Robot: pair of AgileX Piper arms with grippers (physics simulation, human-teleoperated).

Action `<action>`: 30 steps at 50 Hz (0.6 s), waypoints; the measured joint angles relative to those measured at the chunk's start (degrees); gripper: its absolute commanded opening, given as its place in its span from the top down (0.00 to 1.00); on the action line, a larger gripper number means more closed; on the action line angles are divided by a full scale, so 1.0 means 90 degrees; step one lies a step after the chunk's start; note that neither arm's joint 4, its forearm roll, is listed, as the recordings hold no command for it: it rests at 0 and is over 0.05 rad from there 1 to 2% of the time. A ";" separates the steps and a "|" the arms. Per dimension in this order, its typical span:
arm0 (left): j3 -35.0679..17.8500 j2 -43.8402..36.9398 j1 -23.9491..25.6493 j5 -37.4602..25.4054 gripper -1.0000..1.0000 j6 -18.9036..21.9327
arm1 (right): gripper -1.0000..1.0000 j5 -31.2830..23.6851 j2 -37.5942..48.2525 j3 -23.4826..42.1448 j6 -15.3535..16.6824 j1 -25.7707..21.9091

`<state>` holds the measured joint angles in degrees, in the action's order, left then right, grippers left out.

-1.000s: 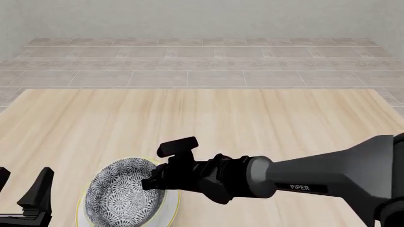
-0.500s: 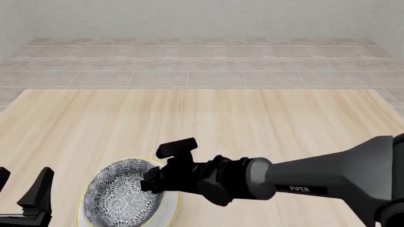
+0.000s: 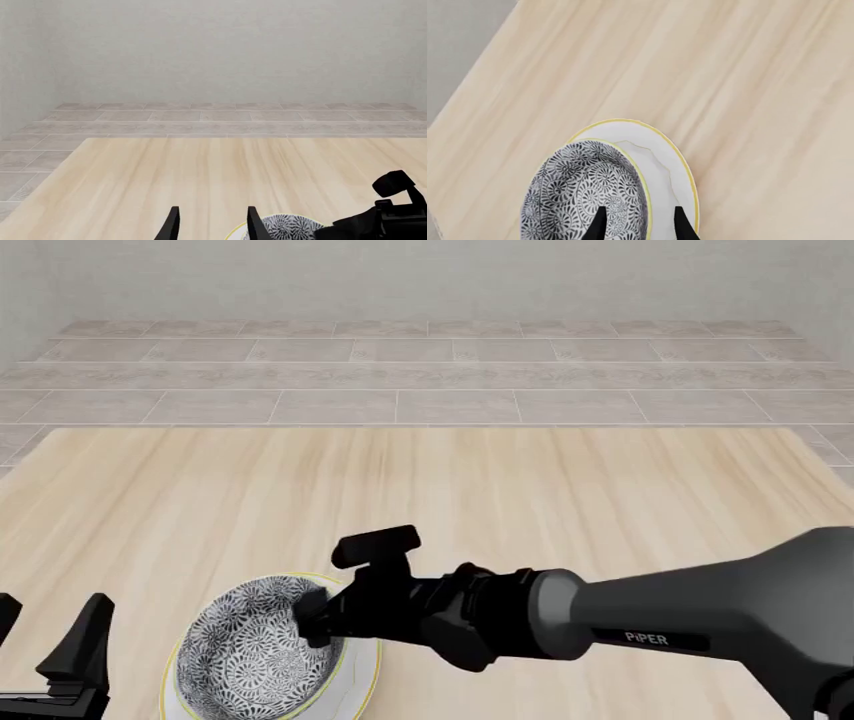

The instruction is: Put the bowl on the plate.

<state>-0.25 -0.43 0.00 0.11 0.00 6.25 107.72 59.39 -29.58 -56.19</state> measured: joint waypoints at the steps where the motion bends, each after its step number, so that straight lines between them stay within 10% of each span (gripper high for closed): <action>1: 0.0000 0.0000 0.0000 0.0000 0.00 0.0000 | 0.00 -0.0015 -0.0021 0.0006 0.0016 0.0014; 30: 0.0000 0.0000 0.0000 0.0000 0.00 0.0000 | 0.00 -0.1006 -0.2068 0.0085 0.1033 0.0668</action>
<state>-0.25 -0.43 0.00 0.11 0.00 -2.81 89.11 60.16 -20.28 -50.18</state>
